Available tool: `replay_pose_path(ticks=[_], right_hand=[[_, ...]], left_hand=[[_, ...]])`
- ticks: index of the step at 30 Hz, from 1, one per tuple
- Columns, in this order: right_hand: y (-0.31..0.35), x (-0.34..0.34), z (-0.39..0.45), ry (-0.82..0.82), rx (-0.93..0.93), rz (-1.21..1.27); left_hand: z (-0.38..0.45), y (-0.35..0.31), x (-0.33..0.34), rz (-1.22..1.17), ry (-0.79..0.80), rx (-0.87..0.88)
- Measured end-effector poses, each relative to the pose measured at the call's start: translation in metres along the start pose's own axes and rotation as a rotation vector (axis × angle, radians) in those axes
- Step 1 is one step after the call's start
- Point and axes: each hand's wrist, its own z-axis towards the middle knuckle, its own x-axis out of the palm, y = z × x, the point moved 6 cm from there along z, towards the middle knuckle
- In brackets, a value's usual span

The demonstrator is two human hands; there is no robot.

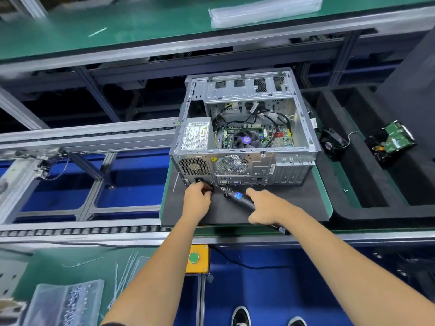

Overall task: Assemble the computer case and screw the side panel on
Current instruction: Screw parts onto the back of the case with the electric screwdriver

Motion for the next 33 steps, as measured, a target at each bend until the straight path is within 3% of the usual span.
replay_pose_path(ticks=[6, 13, 18, 24, 33], right_hand=[[-0.003, -0.014, 0.012, -0.129, -0.026, -0.304], [-0.006, -0.012, 0.018, -0.282, 0.046, -0.359], [-0.010, -0.011, 0.020, -0.289, 0.057, -0.336], [-0.021, -0.014, 0.020, -0.267, 0.066, -0.284], [-0.022, -0.014, 0.021, -0.253, 0.059, -0.289]], left_hand=[[0.001, 0.005, -0.007, -0.061, -0.017, 0.007], [0.006, 0.006, -0.008, -0.007, 0.043, 0.042], [0.003, 0.003, -0.008, 0.045, -0.013, 0.086], [-0.013, -0.009, 0.007, 0.260, -0.043, 0.280], [-0.021, -0.008, 0.016, 0.365, -0.058, 0.304]])
